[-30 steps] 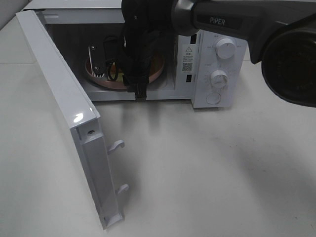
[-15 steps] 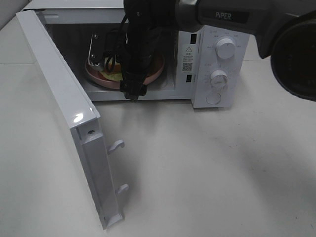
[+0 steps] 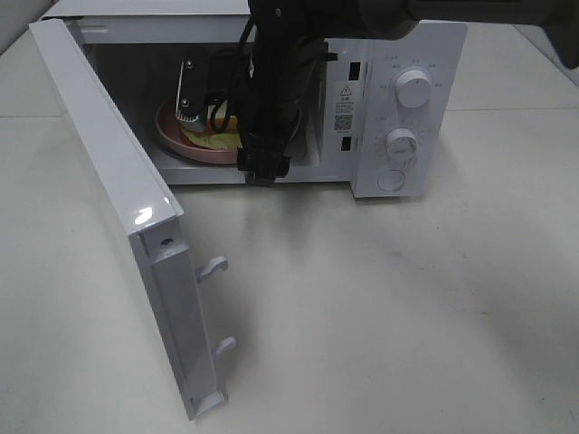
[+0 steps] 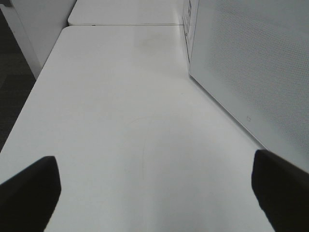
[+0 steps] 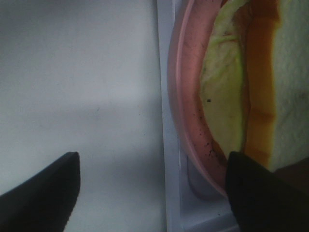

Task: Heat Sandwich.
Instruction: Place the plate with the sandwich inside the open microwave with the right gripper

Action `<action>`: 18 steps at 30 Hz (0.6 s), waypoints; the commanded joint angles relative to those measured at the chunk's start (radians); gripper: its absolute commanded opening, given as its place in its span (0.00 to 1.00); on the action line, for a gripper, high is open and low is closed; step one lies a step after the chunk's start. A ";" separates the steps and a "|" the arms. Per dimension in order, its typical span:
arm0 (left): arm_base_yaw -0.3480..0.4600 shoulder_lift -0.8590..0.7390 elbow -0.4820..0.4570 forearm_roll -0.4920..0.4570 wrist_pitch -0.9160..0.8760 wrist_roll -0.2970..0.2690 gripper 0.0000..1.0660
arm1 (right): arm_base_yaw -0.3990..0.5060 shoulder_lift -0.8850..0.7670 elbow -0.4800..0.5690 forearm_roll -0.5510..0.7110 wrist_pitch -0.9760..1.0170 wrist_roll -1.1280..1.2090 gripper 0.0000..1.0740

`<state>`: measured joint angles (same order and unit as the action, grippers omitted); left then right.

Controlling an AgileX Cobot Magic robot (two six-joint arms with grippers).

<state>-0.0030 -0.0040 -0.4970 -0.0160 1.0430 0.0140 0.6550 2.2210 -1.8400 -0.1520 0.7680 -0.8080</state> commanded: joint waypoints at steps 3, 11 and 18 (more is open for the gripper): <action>0.001 -0.028 0.001 0.003 -0.008 -0.001 0.95 | -0.001 -0.069 0.089 -0.004 -0.020 0.003 0.72; 0.001 -0.028 0.001 0.003 -0.008 -0.001 0.95 | -0.001 -0.149 0.180 -0.004 -0.024 0.003 0.71; 0.001 -0.028 0.001 0.003 -0.008 -0.001 0.95 | 0.010 -0.240 0.274 -0.023 -0.025 0.009 0.71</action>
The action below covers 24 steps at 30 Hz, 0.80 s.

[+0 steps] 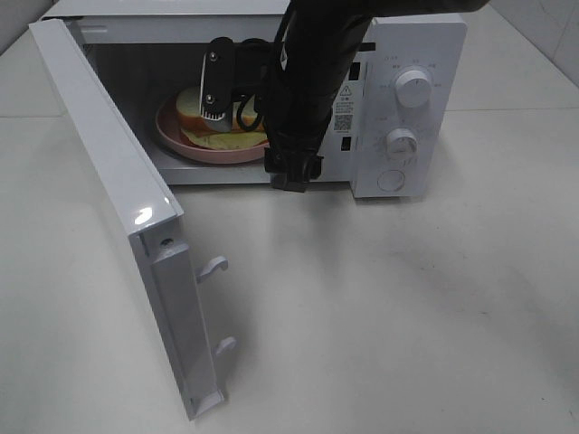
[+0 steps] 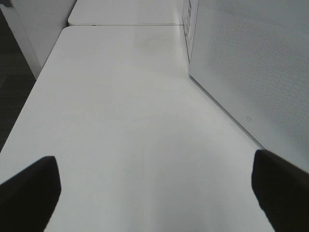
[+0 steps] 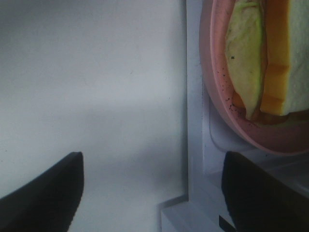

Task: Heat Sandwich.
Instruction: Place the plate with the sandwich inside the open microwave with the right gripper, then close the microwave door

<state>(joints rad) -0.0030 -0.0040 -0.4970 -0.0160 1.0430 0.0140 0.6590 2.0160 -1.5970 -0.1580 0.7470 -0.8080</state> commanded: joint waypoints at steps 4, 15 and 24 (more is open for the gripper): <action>0.001 -0.028 0.001 0.003 -0.008 -0.001 0.95 | 0.019 -0.075 0.074 -0.017 -0.003 0.009 0.71; 0.001 -0.028 0.001 0.003 -0.008 -0.001 0.95 | 0.030 -0.196 0.196 -0.021 -0.002 0.092 0.71; 0.001 -0.028 0.001 0.003 -0.008 -0.001 0.95 | 0.030 -0.318 0.341 -0.021 -0.024 0.174 0.71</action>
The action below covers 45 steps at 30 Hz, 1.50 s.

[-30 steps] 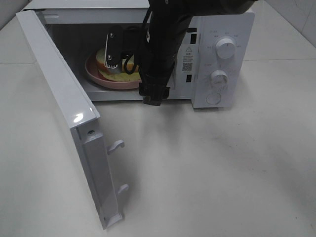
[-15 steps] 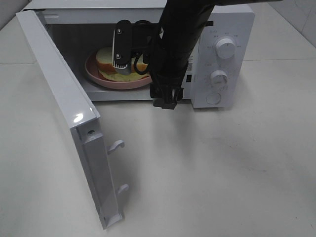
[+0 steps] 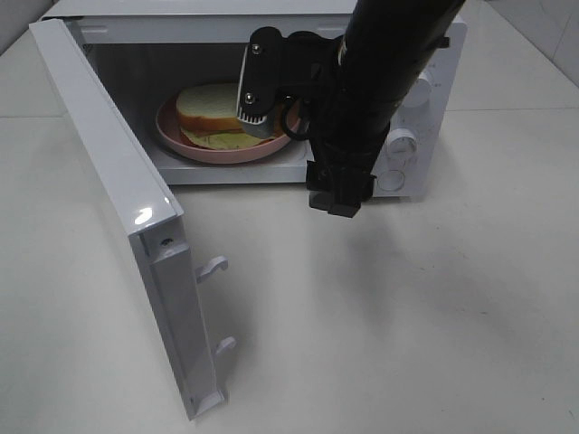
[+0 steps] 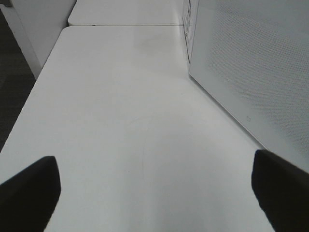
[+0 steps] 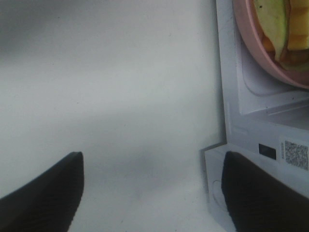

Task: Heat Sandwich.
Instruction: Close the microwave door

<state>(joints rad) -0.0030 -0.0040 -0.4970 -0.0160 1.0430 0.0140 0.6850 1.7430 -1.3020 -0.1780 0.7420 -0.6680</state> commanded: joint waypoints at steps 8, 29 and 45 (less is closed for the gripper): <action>0.001 -0.028 0.001 0.003 -0.008 -0.001 0.95 | 0.004 -0.185 0.197 -0.001 -0.071 0.095 0.71; 0.001 -0.028 0.001 0.003 -0.008 -0.001 0.95 | 0.004 -0.593 0.476 -0.001 -0.029 0.461 0.71; 0.001 -0.028 0.001 0.003 -0.008 -0.001 0.95 | 0.004 -0.895 0.515 0.006 0.348 0.556 0.71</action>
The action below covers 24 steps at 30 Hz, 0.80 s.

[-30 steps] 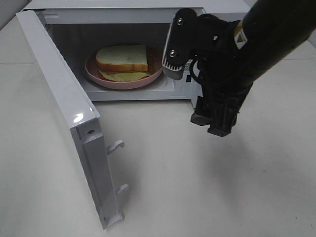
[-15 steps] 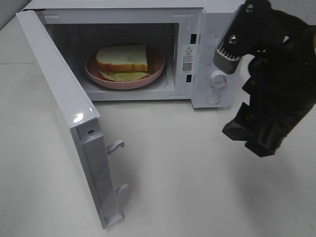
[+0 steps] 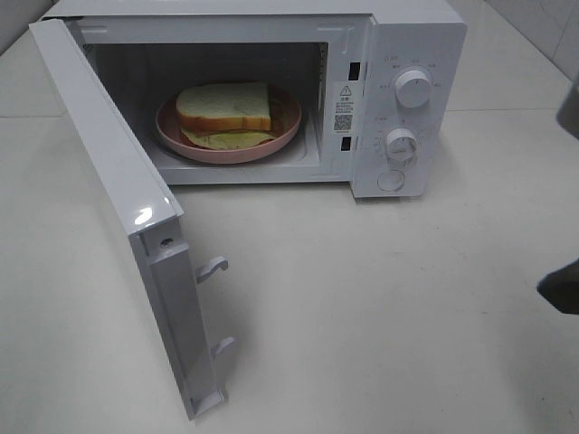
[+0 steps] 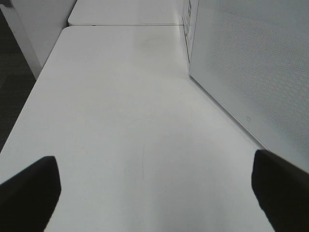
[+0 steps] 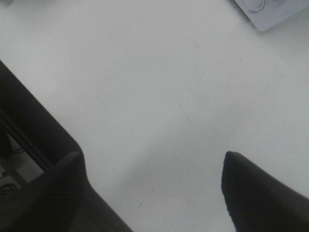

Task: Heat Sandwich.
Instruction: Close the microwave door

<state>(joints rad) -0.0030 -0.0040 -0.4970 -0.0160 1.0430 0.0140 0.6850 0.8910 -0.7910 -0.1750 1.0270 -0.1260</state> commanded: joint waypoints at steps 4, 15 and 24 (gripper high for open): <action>0.001 -0.028 0.001 0.003 -0.008 -0.001 0.95 | 0.004 -0.095 0.004 0.003 0.125 0.027 0.71; 0.001 -0.028 0.001 0.003 -0.008 -0.001 0.95 | 0.001 -0.274 0.040 0.000 0.257 0.134 0.71; 0.001 -0.028 0.001 0.003 -0.008 -0.001 0.95 | -0.135 -0.394 0.147 0.001 0.215 0.137 0.71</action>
<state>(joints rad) -0.0030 -0.0040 -0.4970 -0.0160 1.0430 0.0140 0.5810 0.5200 -0.6580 -0.1750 1.2180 0.0000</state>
